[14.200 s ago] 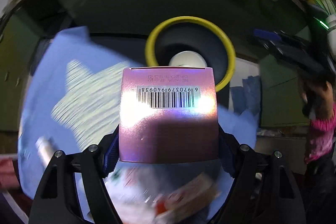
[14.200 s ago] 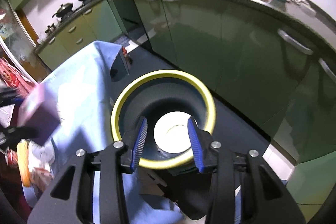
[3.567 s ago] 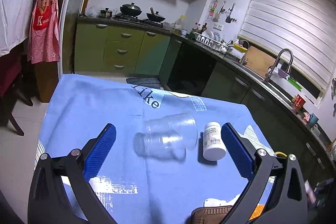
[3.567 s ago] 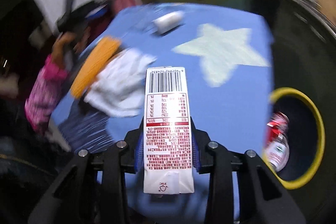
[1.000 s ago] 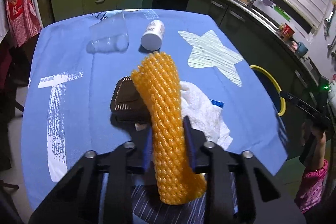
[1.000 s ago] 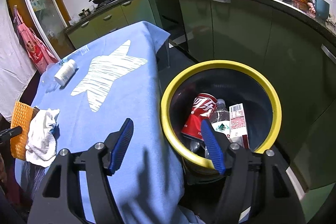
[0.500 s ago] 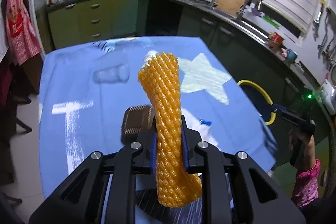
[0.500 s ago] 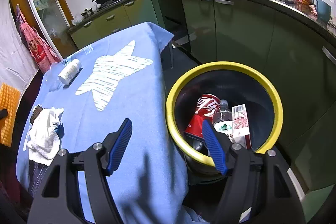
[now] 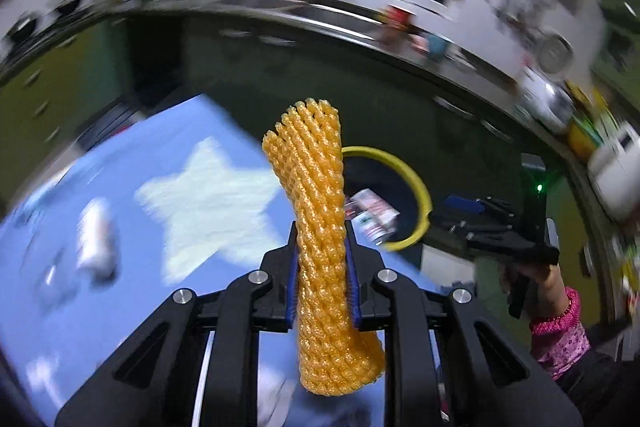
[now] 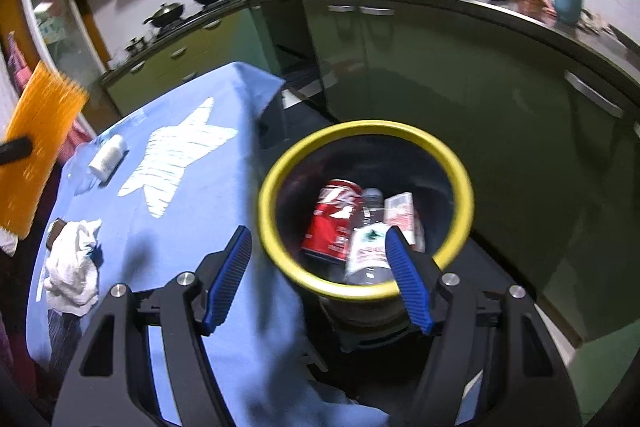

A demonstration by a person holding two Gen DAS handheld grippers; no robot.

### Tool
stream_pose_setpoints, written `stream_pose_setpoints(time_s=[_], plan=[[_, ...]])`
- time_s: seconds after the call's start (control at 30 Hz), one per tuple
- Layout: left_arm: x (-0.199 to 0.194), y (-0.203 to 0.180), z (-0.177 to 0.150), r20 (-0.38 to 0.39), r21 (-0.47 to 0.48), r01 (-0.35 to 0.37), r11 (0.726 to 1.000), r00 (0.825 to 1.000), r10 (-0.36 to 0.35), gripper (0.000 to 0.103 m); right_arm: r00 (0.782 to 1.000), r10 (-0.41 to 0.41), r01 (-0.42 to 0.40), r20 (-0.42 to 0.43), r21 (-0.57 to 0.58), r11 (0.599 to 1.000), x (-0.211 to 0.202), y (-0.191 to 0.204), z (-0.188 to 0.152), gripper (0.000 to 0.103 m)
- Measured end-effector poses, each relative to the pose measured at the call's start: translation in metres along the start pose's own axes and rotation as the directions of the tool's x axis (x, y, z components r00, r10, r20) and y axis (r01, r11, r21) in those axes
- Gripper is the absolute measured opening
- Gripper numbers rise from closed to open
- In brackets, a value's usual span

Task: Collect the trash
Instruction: 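Carry the orange foam net over the bin and drop it in, then grasp the crumpled white tissue with the right gripper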

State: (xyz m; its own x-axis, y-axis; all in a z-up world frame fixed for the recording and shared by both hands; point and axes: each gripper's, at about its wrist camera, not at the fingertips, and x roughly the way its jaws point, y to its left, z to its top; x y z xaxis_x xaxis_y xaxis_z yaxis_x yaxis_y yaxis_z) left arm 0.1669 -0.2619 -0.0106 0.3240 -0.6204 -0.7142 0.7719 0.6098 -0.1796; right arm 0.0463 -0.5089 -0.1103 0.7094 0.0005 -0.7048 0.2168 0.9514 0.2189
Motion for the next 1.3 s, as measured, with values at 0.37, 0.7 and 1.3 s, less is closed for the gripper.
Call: stream_pose_setpoints(time_s=[0.37, 0.7, 1.3], plan=[[0.192, -0.084, 0.076, -0.191, 0.125, 0.136, 0.983, 0.975, -0.11, 0.023, 0.998, -0.056, 0.056, -0.005, 0.077, 0.995, -0.018, -0.046, -0.018, 0.066], [0.226, -0.075, 0.083, -0.179, 0.085, 0.104, 0.991, 0.98, -0.087, 0.078, 0.999, -0.05, 0.051, -0.018, 0.087, 0.995, -0.019, -0.053, -0.022, 0.067], [-0.075, 0.087, -0.067, 0.386, -0.247, -0.282, 0.927, 0.849, 0.361, 0.098, 0.982, 0.131, -0.153, -0.137, -0.164, 0.975, 0.025, 0.065, -0.006, 0.07]])
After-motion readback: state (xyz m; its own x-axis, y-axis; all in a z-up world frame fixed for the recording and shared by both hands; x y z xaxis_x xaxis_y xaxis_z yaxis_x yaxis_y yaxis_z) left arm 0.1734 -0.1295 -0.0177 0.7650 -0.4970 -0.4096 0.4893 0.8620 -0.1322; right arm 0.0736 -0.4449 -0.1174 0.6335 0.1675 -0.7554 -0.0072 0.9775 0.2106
